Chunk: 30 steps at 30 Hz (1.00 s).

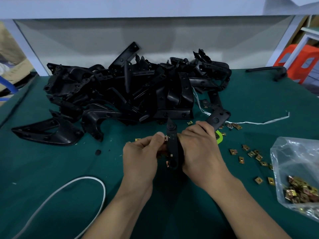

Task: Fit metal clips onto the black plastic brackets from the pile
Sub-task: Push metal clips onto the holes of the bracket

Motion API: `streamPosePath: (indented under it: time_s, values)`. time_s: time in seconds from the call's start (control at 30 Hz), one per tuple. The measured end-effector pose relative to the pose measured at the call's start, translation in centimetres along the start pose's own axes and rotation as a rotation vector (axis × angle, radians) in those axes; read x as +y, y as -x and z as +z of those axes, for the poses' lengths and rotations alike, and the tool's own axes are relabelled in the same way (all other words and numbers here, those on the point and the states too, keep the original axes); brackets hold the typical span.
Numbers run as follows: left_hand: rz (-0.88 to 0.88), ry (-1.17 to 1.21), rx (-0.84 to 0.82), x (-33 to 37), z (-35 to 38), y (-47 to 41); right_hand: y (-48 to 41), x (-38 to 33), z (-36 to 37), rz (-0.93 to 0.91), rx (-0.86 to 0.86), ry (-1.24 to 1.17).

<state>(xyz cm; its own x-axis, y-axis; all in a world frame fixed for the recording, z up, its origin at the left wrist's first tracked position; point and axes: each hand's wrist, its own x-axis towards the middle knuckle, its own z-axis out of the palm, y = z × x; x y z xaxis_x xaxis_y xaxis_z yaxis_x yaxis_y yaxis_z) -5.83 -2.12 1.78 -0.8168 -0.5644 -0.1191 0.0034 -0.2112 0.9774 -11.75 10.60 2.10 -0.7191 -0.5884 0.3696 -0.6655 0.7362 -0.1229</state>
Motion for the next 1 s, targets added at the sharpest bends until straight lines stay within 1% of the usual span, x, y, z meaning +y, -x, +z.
streamPosePath:
  time_s: [0.13, 0.27, 0.33, 0.4, 0.53, 0.6, 0.7, 0.8, 0.83, 0.9, 1.0]
  values:
    - [-0.009, 0.073, 0.133, -0.2, 0.7, 0.6, 0.0, -0.4, -0.1, -0.028, 0.026, -0.024]
    - [-0.154, 0.201, 0.203, -0.3, 0.9, 0.7, 0.0, -0.7, -0.1, -0.057, 0.006, -0.011]
    - [-0.17, 0.206, 0.202, -0.4, 0.8, 0.8, 0.1, -0.8, -0.1, -0.057, 0.008, -0.008]
    - [-0.092, 0.088, 0.178, -0.5, 0.7, 1.0, 0.1, -0.8, 0.0, -0.051, 0.011, 0.014]
    - [0.227, -0.281, 0.085, -0.3, 0.1, 1.0, 0.1, -0.6, 0.0, -0.036, 0.007, -0.026]
    - [0.308, -0.391, 0.025, -0.3, -0.2, 1.0, 0.2, -0.5, 0.1, -0.037, -0.002, -0.024]
    - [0.353, -0.438, -0.027, 0.0, -0.4, 0.8, 0.3, -0.3, 0.4, -0.026, -0.008, -0.021]
    - [0.299, -0.407, -0.004, 0.2, -0.8, 0.2, 0.2, 0.3, 0.6, 0.065, 0.017, 0.0]
    - [0.293, -0.444, 0.008, 0.2, -1.2, -0.2, 0.2, 0.8, 0.6, 0.105, 0.032, 0.014]
    - [0.301, -0.601, 0.008, 0.3, -2.1, -0.8, 0.2, 2.0, 0.6, 0.179, 0.074, 0.022]
    - [0.289, -0.808, -0.071, 0.8, -3.1, -1.4, 0.4, 3.1, 0.6, 0.222, 0.139, 0.006]
